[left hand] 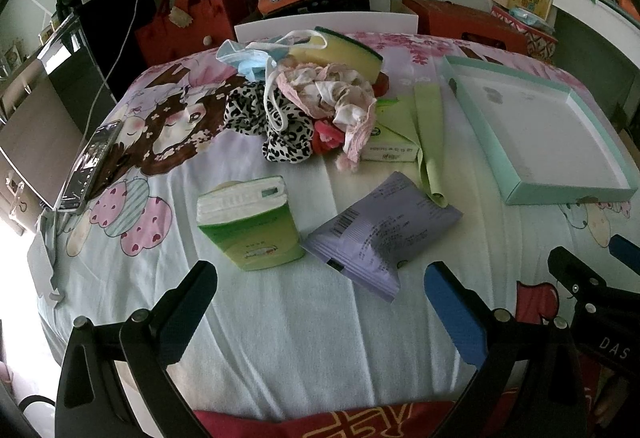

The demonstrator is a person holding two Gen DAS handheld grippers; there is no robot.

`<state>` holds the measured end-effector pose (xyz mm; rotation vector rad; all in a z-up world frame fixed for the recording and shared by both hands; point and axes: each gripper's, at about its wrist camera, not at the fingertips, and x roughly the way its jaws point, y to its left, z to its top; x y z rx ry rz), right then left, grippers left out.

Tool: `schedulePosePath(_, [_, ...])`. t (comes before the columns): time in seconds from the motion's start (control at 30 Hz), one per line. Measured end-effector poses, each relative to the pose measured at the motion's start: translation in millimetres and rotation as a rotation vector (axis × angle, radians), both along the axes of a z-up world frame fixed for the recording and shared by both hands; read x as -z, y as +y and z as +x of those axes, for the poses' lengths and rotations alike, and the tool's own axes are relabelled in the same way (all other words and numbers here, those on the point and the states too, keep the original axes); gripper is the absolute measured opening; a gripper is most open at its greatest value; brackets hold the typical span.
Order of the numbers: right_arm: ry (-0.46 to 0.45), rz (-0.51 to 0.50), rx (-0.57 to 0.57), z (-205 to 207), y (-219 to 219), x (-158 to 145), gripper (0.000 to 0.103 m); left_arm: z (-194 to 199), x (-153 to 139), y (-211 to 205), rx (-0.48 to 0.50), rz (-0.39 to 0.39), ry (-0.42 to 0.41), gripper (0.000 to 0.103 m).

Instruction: Organize soft objects

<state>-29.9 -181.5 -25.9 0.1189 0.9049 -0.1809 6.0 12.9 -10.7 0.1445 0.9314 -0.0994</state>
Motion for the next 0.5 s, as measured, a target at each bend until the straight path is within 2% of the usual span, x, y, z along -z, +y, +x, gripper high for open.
schedulePosePath(0.5, [0.002, 0.003, 0.001, -0.9, -0.7, 1.0, 0.103, 0.3, -0.2, 0.1, 0.000, -0.001, 0.002, 0.103])
